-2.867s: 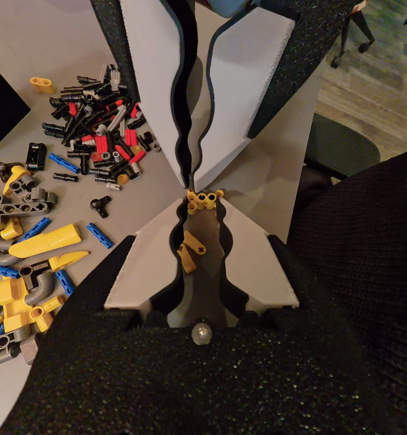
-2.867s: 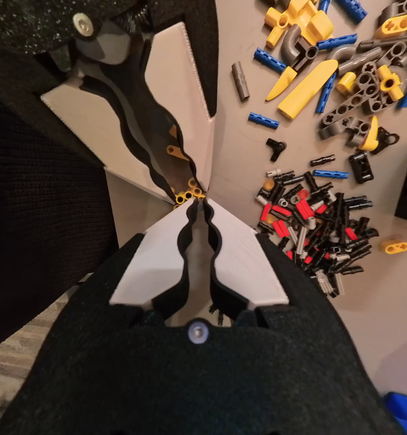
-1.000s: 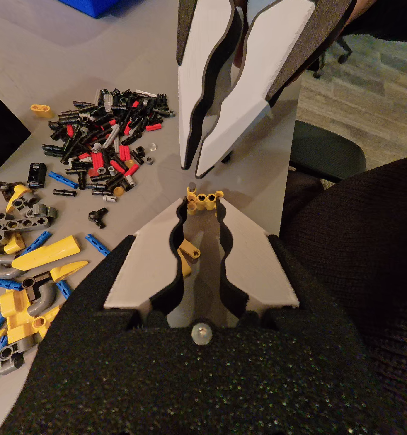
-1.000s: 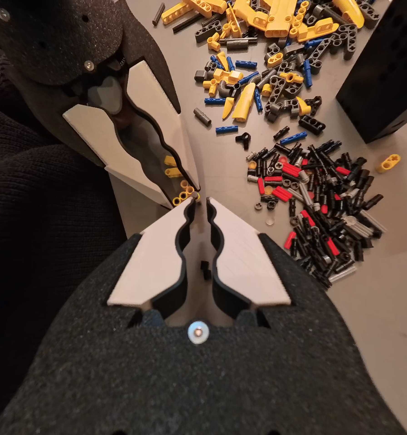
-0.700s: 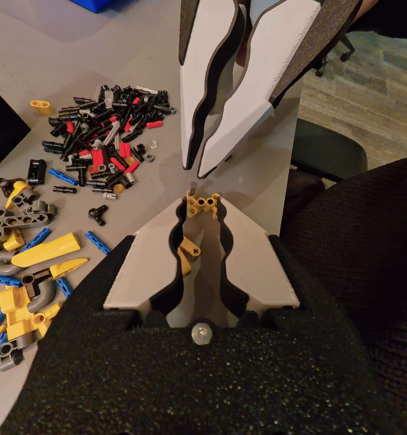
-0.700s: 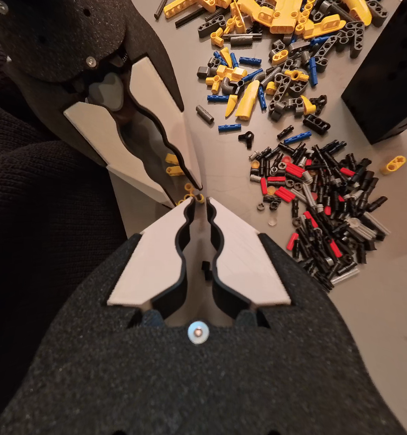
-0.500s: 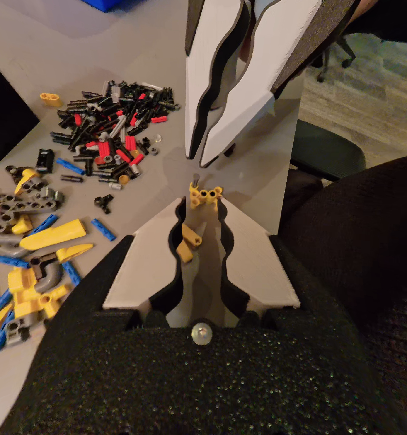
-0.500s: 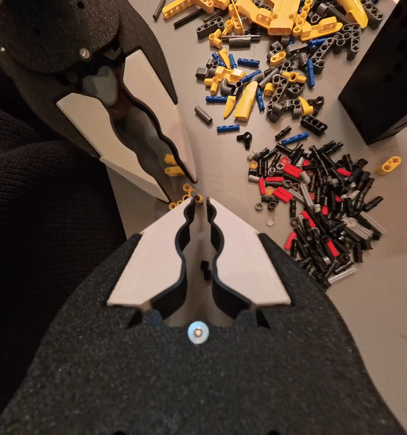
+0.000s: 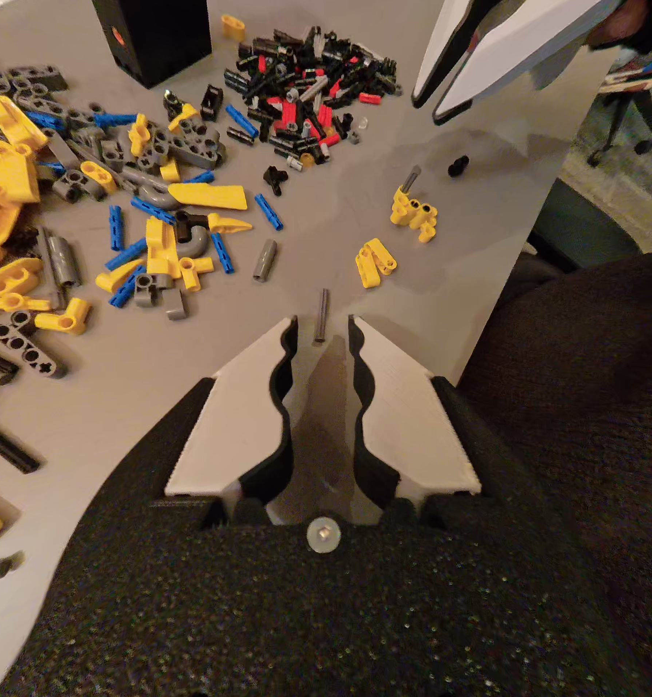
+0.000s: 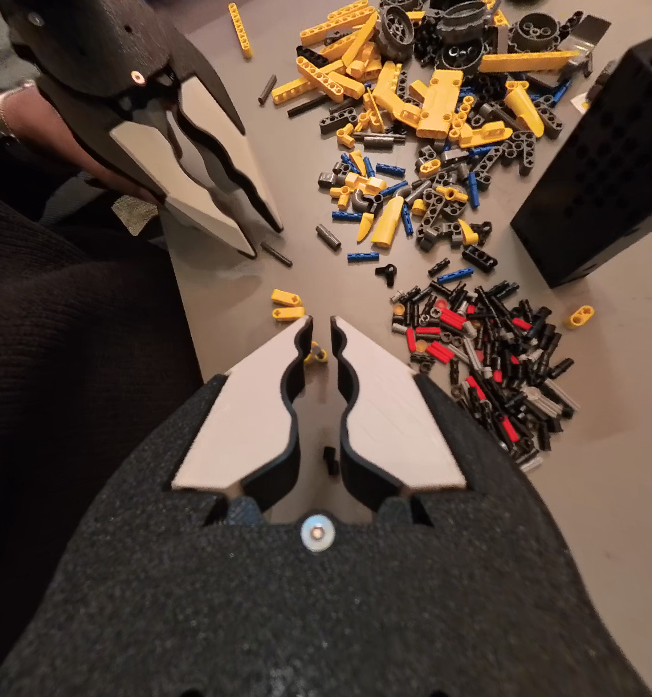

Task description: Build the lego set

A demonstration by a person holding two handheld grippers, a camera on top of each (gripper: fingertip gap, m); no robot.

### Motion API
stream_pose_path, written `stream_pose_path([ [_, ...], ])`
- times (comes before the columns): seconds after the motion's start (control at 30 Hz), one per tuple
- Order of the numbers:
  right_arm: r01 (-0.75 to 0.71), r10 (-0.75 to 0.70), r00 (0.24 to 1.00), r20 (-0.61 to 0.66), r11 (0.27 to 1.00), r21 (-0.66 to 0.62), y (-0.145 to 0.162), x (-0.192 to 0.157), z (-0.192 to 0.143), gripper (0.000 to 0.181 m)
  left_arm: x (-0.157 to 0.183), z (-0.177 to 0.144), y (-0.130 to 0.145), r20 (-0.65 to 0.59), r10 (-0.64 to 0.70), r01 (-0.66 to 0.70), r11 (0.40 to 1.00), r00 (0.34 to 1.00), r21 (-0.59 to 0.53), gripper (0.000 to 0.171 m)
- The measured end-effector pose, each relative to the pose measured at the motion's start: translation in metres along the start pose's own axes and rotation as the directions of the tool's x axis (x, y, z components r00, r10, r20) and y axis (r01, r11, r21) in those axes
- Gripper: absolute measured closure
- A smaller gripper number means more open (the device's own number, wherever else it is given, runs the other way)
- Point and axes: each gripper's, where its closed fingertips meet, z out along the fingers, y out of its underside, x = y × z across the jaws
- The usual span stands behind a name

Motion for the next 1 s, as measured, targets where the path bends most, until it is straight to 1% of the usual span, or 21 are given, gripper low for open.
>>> stream_pose_path([
  [0.03, 0.006, -0.006, 1.0, 0.001, 1.0, 0.0, -0.001, -0.002, 0.0, 0.172, -0.002, 0.002, 0.002, 0.02, 0.009, -0.008, 1.0, 1.0, -0.018, 0.146],
  [0.07, 0.012, -0.012, 1.0, 0.001, 1.0, 0.001, -0.003, -0.004, 0.0, 0.172, -0.004, 0.003, 0.001, 0.048, 0.027, -0.026, 0.999, 0.999, -0.022, 0.151],
  [0.1, 0.02, -0.02, 1.0, -0.001, 1.0, 0.002, -0.004, -0.005, 0.0, 0.172, -0.01, 0.004, 0.001, 0.094, 0.042, -0.038, 0.999, 0.995, -0.036, 0.166],
  [0.13, 0.028, -0.028, 1.0, -0.005, 1.0, 0.005, -0.006, -0.007, 0.0, 0.172, -0.013, 0.005, 0.0, 0.124, 0.051, -0.046, 0.998, 0.991, -0.045, 0.168],
  [0.17, 0.039, -0.039, 0.999, -0.013, 0.999, 0.013, -0.008, -0.008, -0.001, 0.172, -0.012, 0.006, -0.001, 0.119, 0.043, -0.038, 0.998, 0.992, -0.044, 0.168],
  [0.2, 0.059, -0.058, 0.998, -0.032, 0.998, 0.029, -0.012, -0.008, -0.001, 0.172, -0.01, 0.007, -0.004, 0.1, 0.017, -0.014, 0.999, 0.995, -0.031, 0.168],
  [0.27, 0.133, -0.126, 0.987, -0.103, 0.989, 0.068, -0.019, -0.008, -0.001, 0.172, -0.003, 0.006, -0.019, 0.029, -0.084, 0.082, 0.994, 0.996, 0.079, 0.168],
  [0.3, 0.186, -0.174, 0.975, -0.139, 0.979, 0.081, -0.022, -0.011, 0.001, 0.172, 0.001, 0.003, -0.03, -0.038, -0.152, 0.156, 0.977, 0.988, 0.145, 0.168],
  [0.33, 0.248, -0.23, 0.956, -0.181, 0.965, 0.089, -0.024, -0.013, 0.003, 0.172, 0.005, -0.002, -0.043, -0.119, -0.22, 0.241, 0.946, 0.968, 0.217, 0.168],
  [0.37, 0.318, -0.289, 0.928, -0.237, 0.943, 0.094, -0.028, -0.016, 0.005, 0.171, 0.007, -0.009, -0.057, -0.216, -0.283, 0.338, 0.897, 0.934, 0.284, 0.168],
  [0.4, 0.393, -0.348, 0.887, -0.303, 0.914, 0.1, -0.032, -0.017, 0.006, 0.171, 0.009, -0.017, -0.07, -0.329, -0.337, 0.442, 0.834, 0.882, 0.33, 0.168],
  [0.43, 0.473, -0.405, 0.832, -0.379, 0.875, 0.104, -0.038, -0.019, 0.006, 0.171, 0.01, -0.025, -0.082, -0.449, -0.38, 0.55, 0.758, 0.809, 0.35, 0.169],
  [0.5, 0.625, -0.496, 0.684, -0.536, 0.777, 0.078, -0.052, -0.021, 0.003, 0.171, 0.009, -0.039, -0.099, -0.662, -0.408, 0.728, 0.607, 0.629, 0.317, 0.169],
  [0.57, 0.712, -0.538, 0.556, -0.634, 0.701, 0.028, -0.061, -0.023, 0.002, 0.172, 0.005, -0.044, -0.107, -0.779, -0.406, 0.832, 0.495, 0.478, 0.252, 0.169],
  [0.6, 0.732, -0.542, 0.523, -0.658, 0.681, 0.02, -0.065, -0.025, 0.002, 0.171, 0.004, -0.045, -0.108, -0.812, -0.403, 0.862, 0.457, 0.422, 0.221, 0.169],
  [0.63, 0.744, -0.543, 0.511, -0.666, 0.668, 0.026, -0.068, -0.027, 0.003, 0.171, 0.004, -0.045, -0.109, -0.836, -0.4, 0.884, 0.427, 0.375, 0.192, 0.17],
  [0.67, 0.75, -0.538, 0.509, -0.672, 0.661, 0.04, -0.071, -0.029, 0.003, 0.168, 0.005, -0.045, -0.11, -0.857, -0.393, 0.899, 0.406, 0.334, 0.164, 0.169],
  [0.7, 0.752, -0.526, 0.507, -0.683, 0.658, 0.052, -0.074, -0.029, 0.002, 0.157, 0.008, -0.044, -0.111, -0.871, -0.386, 0.907, 0.398, 0.304, 0.14, 0.17],
  [0.77, 0.755, -0.511, 0.499, -0.7, 0.653, 0.062, -0.08, -0.026, 0.0, 0.147, 0.013, -0.044, -0.112, -0.884, -0.379, 0.914, 0.39, 0.273, 0.115, 0.169],
  [0.83, 0.765, -0.518, 0.486, -0.704, 0.642, 0.056, -0.082, -0.025, 0.0, 0.141, 0.016, -0.045, -0.114, -0.894, -0.37, 0.919, 0.381, 0.253, 0.103, 0.169],
  [1.0, 0.794, -0.531, 0.434, -0.728, 0.607, 0.031, -0.085, -0.026, 0.0, 0.142, 0.018, -0.045, -0.117, -0.9, -0.36, 0.921, 0.376, 0.247, 0.102, 0.169],
])
